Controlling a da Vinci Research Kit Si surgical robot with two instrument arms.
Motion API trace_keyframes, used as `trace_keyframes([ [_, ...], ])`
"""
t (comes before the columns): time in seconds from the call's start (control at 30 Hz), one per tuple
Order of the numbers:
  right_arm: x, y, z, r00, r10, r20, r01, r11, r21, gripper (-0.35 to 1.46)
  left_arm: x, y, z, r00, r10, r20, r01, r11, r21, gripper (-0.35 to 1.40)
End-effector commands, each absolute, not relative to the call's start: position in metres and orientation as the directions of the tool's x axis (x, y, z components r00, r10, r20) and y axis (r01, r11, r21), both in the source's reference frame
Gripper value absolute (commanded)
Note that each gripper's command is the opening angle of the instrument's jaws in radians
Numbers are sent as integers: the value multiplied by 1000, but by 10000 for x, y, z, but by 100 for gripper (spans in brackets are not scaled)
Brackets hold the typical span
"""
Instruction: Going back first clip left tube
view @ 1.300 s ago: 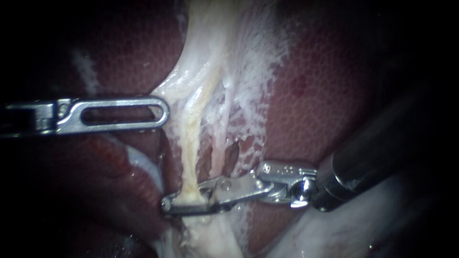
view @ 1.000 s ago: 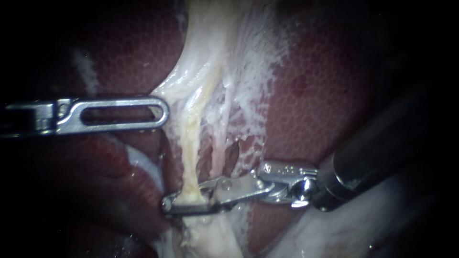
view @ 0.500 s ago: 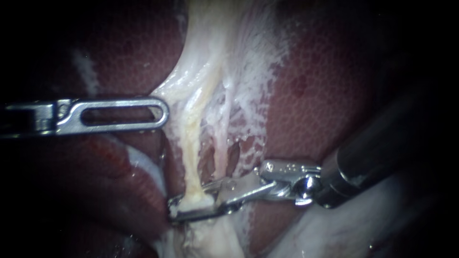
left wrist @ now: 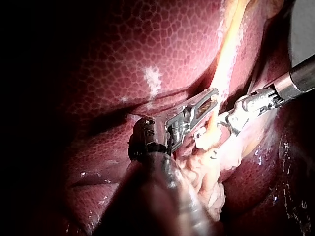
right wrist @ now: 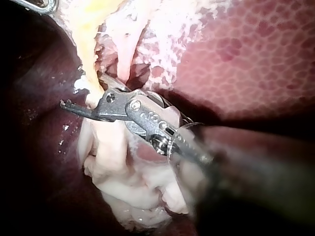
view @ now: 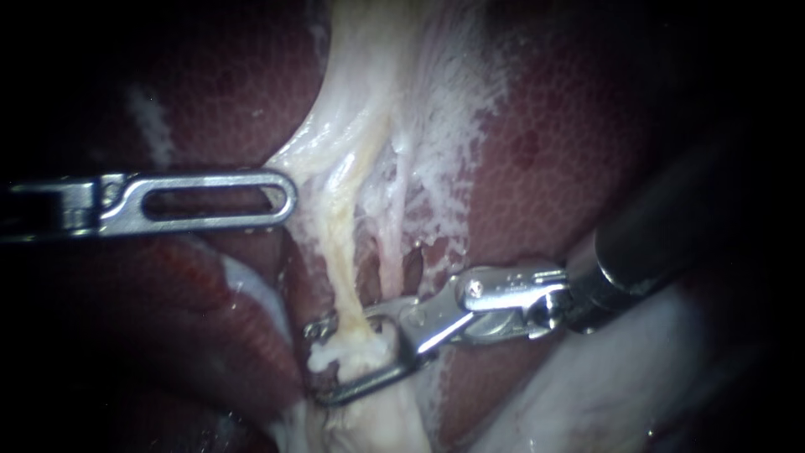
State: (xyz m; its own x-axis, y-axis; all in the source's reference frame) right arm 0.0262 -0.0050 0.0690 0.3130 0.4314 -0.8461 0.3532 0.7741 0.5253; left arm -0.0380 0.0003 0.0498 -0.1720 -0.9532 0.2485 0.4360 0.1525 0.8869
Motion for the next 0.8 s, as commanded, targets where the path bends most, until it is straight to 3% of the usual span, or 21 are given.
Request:
trace_keyframes([
  [0.03,260,-48,688,313,432,-846,353,773,526,54,-380,3,498,-172,-953,248,437,152,887,-35],
  [0.27,237,-40,679,310,431,-847,348,778,523,56,-380,3,498,-172,-953,248,436,152,887,-35],
  [0.4,220,-30,669,321,464,-825,302,776,554,60,-380,3,498,-172,-953,248,436,152,887,-35],
  [0.8,163,0,625,332,521,-786,269,747,608,60,-380,2,499,-172,-953,249,437,153,887,-35],
])
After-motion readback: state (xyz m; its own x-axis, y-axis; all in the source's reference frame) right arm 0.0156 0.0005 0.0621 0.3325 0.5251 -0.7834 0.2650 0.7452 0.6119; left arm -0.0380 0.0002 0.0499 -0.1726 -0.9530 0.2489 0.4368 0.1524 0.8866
